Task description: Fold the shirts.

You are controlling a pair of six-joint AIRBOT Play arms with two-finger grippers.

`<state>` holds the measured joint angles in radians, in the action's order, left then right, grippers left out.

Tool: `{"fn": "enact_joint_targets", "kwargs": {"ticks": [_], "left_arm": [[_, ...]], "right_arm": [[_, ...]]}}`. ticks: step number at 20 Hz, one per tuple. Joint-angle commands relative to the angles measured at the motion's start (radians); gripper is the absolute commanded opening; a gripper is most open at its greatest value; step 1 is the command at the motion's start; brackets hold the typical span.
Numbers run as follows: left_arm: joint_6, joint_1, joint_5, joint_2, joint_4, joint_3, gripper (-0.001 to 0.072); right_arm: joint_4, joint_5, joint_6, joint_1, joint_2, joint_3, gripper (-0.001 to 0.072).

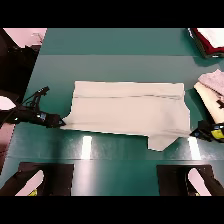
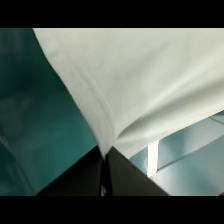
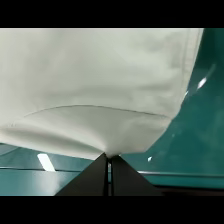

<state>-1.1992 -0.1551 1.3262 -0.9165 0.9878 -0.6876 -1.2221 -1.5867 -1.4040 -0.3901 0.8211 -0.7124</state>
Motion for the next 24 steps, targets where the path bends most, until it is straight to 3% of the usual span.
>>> {"fn": "enact_joint_targets", "kwargs": {"ticks": [1, 3, 6, 12, 24], "left_arm": [[-0.052, -0.001, 0.151, 0.122, 0.049, -0.001, 0.0022], [-0.096, -0.001, 0.145, 0.148, 0.028, -0.003, 0.0023], [-0.111, 0.005, 0.014, 0.117, -0.021, -0.016, 0.0022], [-0.112, 0.112, -0.251, -0.14, -0.023, -0.123, 0.0023], [-0.111, 0.111, -0.486, -0.51, -0.086, -0.409, 0.0024]], "right_arm": [[-0.072, -0.057, -0.013, 0.021, -0.101, -0.072, 0.0016], [-0.071, -0.024, -0.013, 0.069, -0.129, -0.092, 0.0017], [-0.061, 0.064, -0.035, 0.159, -0.086, -0.168, 0.0016], [-0.063, 0.151, -0.038, 0.337, 0.254, -0.393, 0.0016], [-0.051, 0.167, -0.039, 0.37, 0.74, -0.794, 0.0018]]}}
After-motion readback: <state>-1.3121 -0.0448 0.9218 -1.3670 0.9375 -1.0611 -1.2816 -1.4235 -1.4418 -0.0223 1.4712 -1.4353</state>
